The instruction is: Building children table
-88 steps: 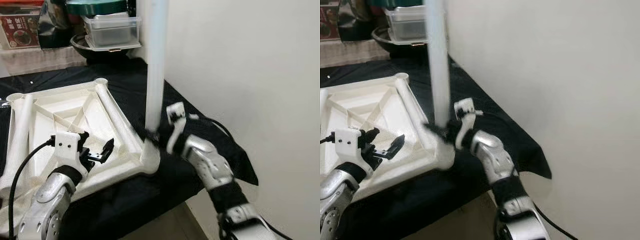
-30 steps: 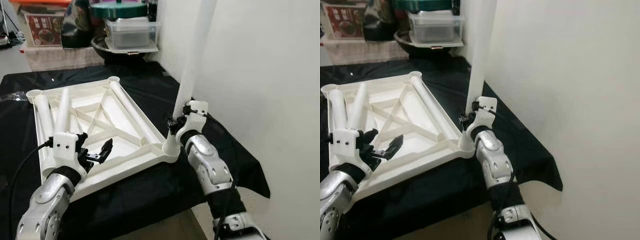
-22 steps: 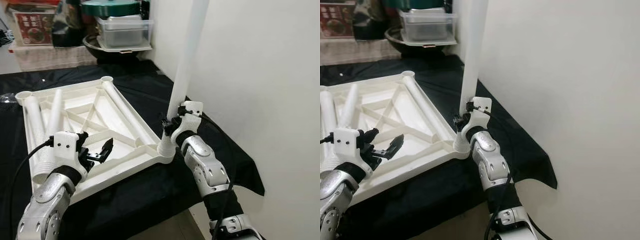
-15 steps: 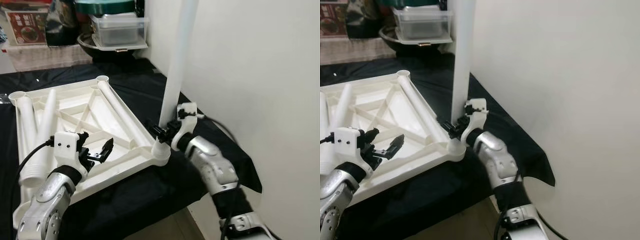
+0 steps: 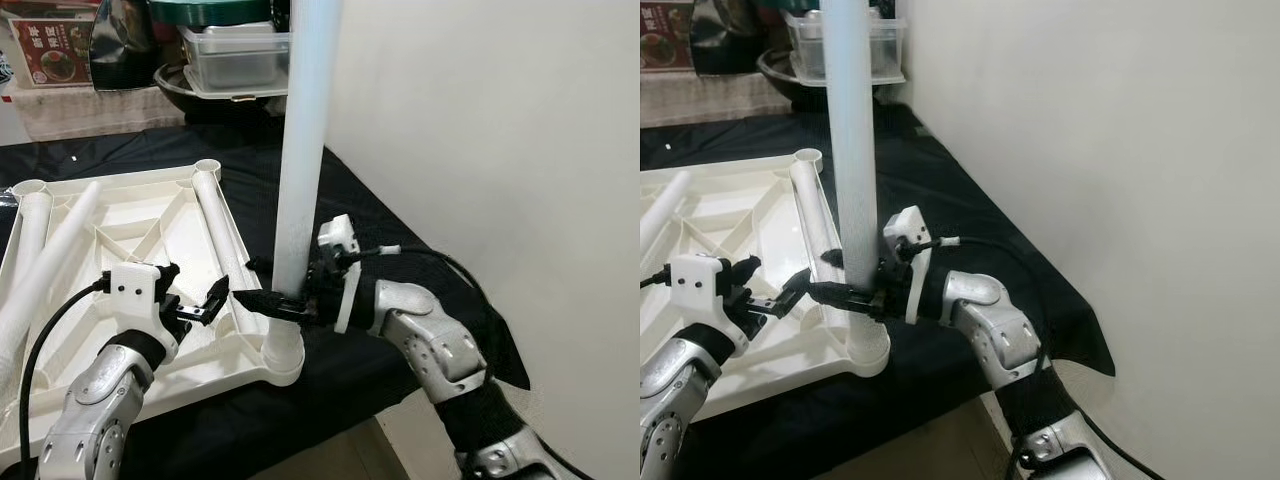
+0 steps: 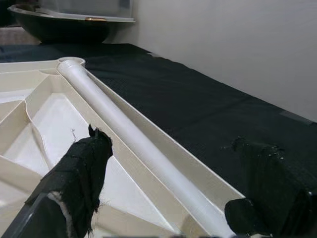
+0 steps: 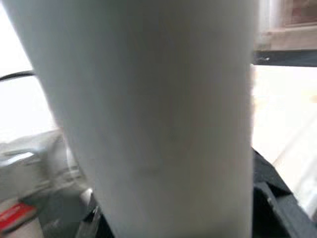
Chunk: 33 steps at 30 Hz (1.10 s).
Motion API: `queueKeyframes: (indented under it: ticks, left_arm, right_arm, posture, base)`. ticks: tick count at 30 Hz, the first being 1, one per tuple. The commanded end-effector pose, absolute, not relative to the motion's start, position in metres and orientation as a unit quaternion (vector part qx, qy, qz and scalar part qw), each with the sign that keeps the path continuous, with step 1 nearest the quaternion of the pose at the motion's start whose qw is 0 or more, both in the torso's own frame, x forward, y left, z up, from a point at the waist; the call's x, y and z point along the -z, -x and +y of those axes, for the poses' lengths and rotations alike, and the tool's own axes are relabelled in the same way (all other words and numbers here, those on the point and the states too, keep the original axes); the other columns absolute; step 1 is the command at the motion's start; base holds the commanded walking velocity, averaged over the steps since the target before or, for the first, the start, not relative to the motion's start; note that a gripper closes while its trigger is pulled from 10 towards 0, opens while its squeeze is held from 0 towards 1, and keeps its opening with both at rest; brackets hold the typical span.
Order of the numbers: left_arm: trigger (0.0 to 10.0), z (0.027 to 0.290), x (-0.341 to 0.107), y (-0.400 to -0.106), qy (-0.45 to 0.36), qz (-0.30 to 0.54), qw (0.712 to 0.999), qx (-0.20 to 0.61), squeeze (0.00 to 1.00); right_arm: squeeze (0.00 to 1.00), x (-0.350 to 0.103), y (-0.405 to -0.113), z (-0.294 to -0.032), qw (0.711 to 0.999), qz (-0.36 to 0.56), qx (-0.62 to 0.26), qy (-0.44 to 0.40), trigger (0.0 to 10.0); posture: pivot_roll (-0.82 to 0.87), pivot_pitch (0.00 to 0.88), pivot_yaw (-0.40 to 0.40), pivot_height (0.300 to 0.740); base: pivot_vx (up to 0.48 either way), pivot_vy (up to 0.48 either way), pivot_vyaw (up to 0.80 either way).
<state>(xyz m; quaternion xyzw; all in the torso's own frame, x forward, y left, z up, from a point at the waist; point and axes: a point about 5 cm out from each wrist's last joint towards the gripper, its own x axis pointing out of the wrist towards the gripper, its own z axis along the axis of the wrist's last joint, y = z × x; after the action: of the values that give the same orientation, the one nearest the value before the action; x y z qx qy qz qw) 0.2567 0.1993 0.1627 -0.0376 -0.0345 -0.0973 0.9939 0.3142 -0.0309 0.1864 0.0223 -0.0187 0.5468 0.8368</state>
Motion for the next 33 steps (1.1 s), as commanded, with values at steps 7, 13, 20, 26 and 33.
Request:
queueKeyframes:
  ticks: [7,13,20,26,33]
  left_arm:
    - [10.0,0.196,-0.163,-0.256,0.049,-0.037,0.993,0.102,0.00]
    - [10.0,0.196,-0.163,-0.257,0.048,-0.037,0.993,0.100,0.00]
    - [10.0,0.196,-0.163,-0.258,0.050,-0.038,0.993,0.099,0.00]
    - [10.0,0.196,-0.163,-0.258,0.051,-0.039,0.993,0.099,0.00]
    - [10.0,0.195,-0.164,-0.258,0.054,-0.042,0.993,0.098,0.00]
  right_arm:
    - [0.00,-0.146,-0.355,-0.102,0.995,0.073,-0.069,-0.012,0.0]
    - [0.00,-0.151,-0.340,-0.074,0.985,0.068,-0.157,-0.035,10.0]
    - [1.00,-0.174,-0.330,-0.044,0.933,0.018,-0.339,-0.117,10.0]
    - [0.00,-0.192,-0.318,-0.034,0.872,-0.014,-0.471,-0.131,10.0]
    - [0.00,-0.182,-0.284,-0.042,0.743,0.016,-0.668,-0.028,10.0]
  posture:
    - [0.15,0.000,-0.118,0.714]
    - [0.15,0.000,-0.116,0.714]
    - [0.15,0.000,-0.121,0.714]
    - [0.15,0.000,-0.123,0.714]
    - [0.15,0.000,-0.127,0.714]
  base:
    - [0.000,0.000,0.00]
    - [0.000,0.000,0.00]
    - [0.000,0.000,0.00]
    - [0.000,0.000,0.00]
    - [0.000,0.000,0.00]
